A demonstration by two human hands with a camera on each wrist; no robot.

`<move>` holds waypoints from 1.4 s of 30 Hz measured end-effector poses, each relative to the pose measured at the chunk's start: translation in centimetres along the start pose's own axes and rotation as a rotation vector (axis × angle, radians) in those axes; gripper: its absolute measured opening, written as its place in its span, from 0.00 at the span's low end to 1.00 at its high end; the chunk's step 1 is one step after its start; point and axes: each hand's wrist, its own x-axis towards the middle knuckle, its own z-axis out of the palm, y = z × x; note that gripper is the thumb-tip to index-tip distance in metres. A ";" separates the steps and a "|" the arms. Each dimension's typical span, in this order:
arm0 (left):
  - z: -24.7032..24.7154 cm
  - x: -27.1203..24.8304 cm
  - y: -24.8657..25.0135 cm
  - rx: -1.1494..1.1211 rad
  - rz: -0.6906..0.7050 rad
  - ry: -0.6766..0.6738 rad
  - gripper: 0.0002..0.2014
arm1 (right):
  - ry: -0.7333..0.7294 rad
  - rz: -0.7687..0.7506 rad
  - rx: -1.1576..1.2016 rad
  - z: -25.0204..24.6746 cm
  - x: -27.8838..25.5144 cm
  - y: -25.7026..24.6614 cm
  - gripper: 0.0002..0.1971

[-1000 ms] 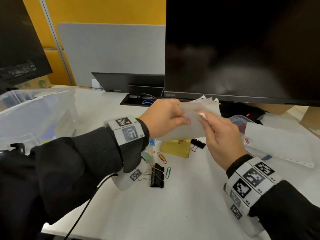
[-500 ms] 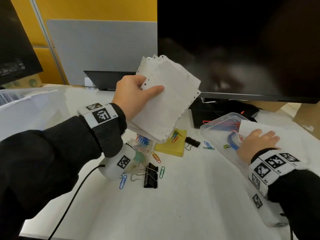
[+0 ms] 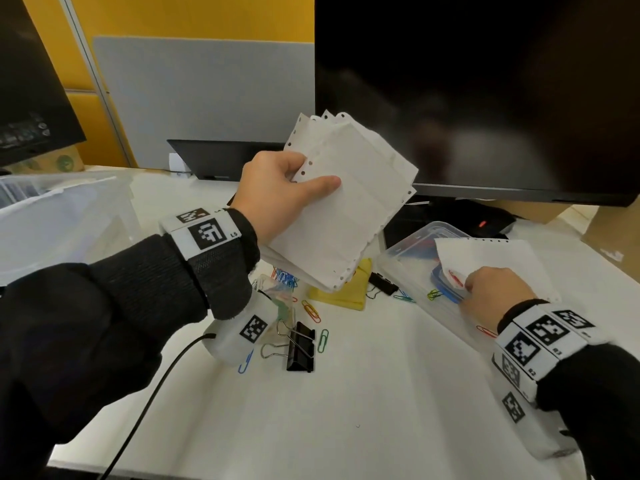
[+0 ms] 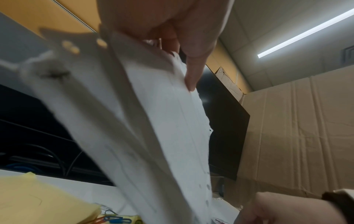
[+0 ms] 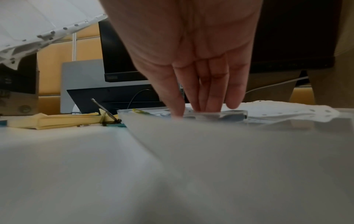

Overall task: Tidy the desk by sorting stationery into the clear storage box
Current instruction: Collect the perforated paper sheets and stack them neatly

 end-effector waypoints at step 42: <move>3.7 -3.4 -2.7 -0.511 -0.172 -0.179 0.24 | 0.524 -0.635 1.290 -1.2 -5.0 -5.0 0.11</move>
